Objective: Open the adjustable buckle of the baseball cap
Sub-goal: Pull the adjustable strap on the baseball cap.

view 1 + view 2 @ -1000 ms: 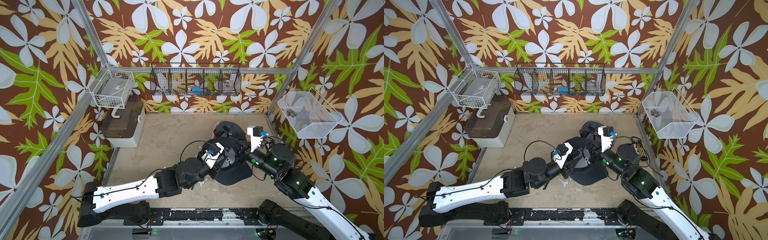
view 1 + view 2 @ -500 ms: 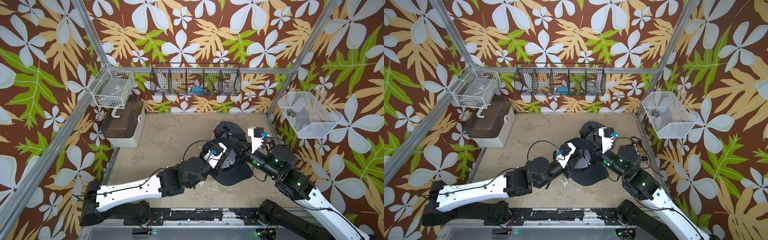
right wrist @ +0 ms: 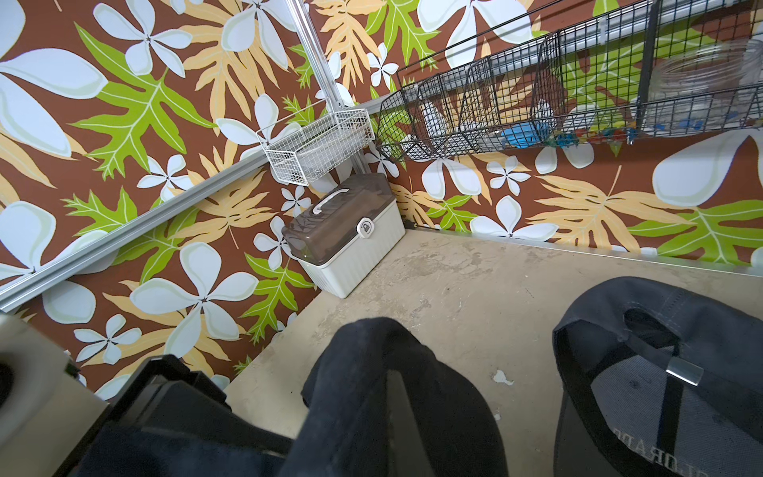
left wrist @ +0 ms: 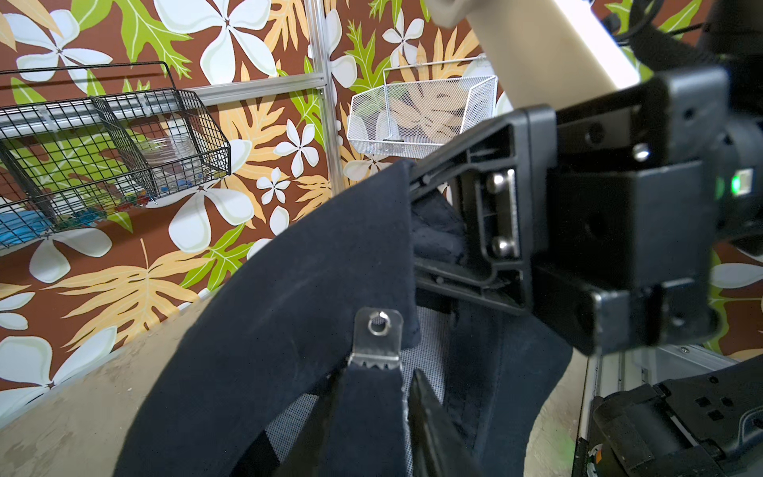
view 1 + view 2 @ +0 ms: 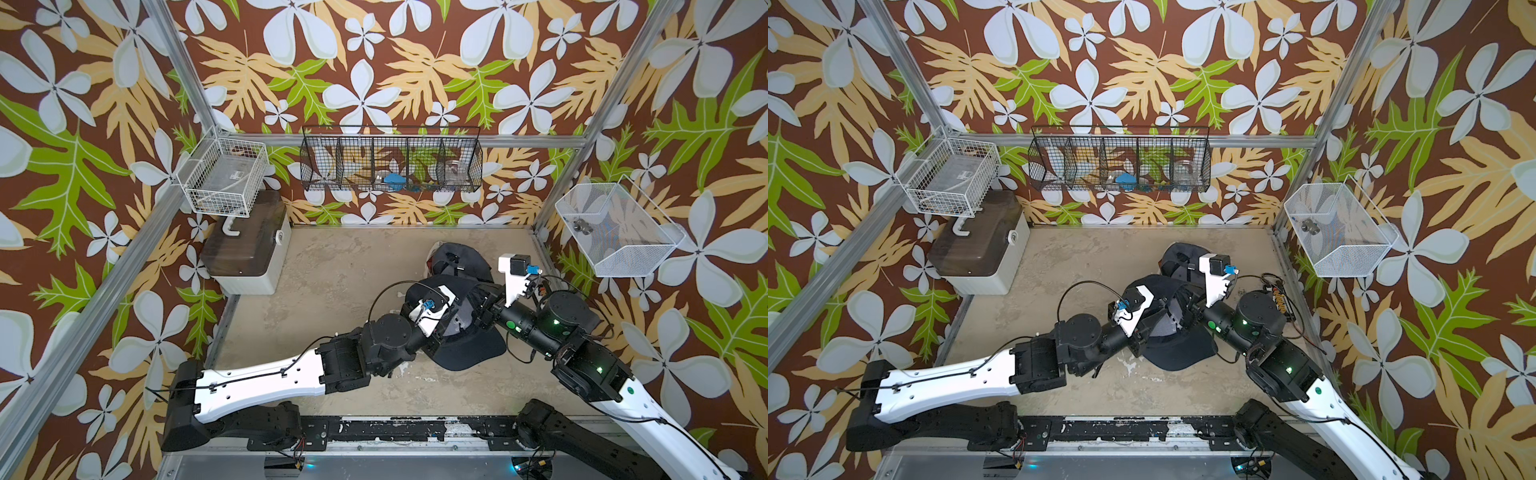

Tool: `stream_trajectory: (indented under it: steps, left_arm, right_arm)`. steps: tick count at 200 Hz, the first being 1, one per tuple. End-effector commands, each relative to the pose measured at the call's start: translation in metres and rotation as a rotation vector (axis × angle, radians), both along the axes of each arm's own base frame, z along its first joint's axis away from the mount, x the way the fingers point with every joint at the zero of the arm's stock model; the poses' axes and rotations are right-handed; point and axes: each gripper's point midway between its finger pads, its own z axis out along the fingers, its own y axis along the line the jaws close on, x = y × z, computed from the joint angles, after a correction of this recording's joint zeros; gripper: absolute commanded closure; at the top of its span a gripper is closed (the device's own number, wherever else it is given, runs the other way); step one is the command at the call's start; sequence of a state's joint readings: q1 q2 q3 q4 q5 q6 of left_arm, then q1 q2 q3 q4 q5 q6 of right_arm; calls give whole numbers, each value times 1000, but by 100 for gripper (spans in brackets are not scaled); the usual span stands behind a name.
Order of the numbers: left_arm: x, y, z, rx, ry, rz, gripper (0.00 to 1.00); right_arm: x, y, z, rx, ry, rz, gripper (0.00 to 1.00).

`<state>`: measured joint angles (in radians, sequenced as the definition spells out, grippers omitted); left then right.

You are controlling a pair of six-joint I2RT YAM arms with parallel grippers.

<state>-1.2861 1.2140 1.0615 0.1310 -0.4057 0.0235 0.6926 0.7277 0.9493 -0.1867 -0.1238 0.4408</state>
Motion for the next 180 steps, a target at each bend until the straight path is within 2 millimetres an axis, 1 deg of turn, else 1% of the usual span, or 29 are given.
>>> stream_trajectory:
  steps: [1, 15, 48, 59, 92, 133, 159, 180]
  left_arm:
    - [0, -2, 5, -12, -4, -9, 75]
    - [-1, -3, 3, -4, -1, -15, 78]
    - [0, -3, 0, 6, 5, -17, 89]
    - [0, -2, 1, 3, 4, -17, 92]
    - [1, 1, 3, 1, 5, -11, 94]
    - [1, 9, 3, 4, 13, 6, 93]
    - [2, 15, 6, 13, 15, 23, 93]
    - [3, 20, 10, 27, 16, 37, 93]
  right_arm:
    - [-1, 0, 14, 35, -35, 4, 100]
    - [-2, -1, 15, 35, -36, 3, 100]
    - [-3, -1, 18, 41, -43, 5, 100]
    - [-3, -2, 19, 41, -45, 4, 100]
    - [-2, -3, 17, 30, -44, -6, 100]
    - [2, -11, 11, -7, -46, -55, 100]
    - [5, -14, 0, -50, -33, -77, 100]
    - [10, -16, -24, -145, -7, -100, 100]
